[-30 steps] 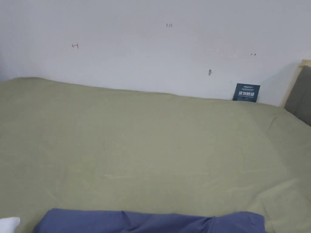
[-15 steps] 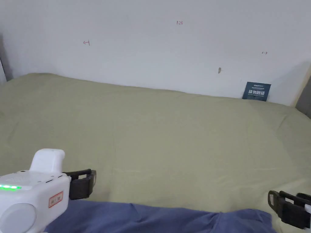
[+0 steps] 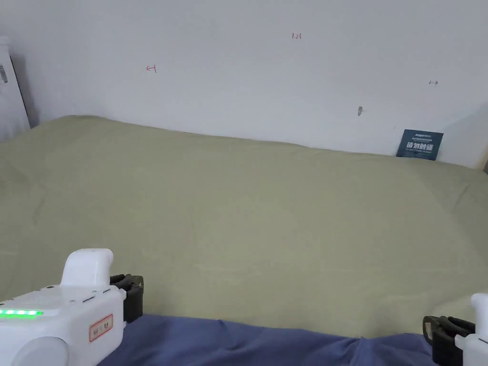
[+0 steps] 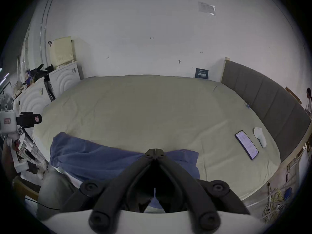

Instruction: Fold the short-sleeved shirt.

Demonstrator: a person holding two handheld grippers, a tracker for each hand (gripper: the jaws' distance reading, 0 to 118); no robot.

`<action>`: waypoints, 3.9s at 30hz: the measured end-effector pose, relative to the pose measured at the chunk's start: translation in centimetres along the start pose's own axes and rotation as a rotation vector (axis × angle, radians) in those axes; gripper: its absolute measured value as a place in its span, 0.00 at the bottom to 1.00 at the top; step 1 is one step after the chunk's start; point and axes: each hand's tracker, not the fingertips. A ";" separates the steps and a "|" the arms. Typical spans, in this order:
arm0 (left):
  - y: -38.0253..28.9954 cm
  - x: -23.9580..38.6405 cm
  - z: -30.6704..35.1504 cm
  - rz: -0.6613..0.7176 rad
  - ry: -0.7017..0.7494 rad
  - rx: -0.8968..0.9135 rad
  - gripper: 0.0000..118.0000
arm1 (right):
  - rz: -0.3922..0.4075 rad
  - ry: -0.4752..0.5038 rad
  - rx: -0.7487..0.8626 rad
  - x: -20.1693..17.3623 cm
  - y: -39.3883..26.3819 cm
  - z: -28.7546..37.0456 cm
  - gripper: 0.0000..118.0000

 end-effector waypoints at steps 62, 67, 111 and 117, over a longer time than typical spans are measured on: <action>-5.3 19.7 -14.1 0.019 -0.590 -0.530 0.67 | -0.151 0.109 -0.035 5.9 -3.6 5.0 0.00; -4.6 15.9 -13.3 0.297 -0.652 -0.461 0.67 | -0.154 0.113 -0.057 6.3 -4.2 4.8 0.00; -11.3 6.1 -15.2 0.525 -0.636 -0.567 0.90 | -0.097 0.139 -0.055 3.9 -4.0 5.5 0.00; -11.6 7.9 -15.7 0.522 -0.610 -0.561 0.10 | -0.105 0.139 -0.075 3.6 -4.0 4.7 0.00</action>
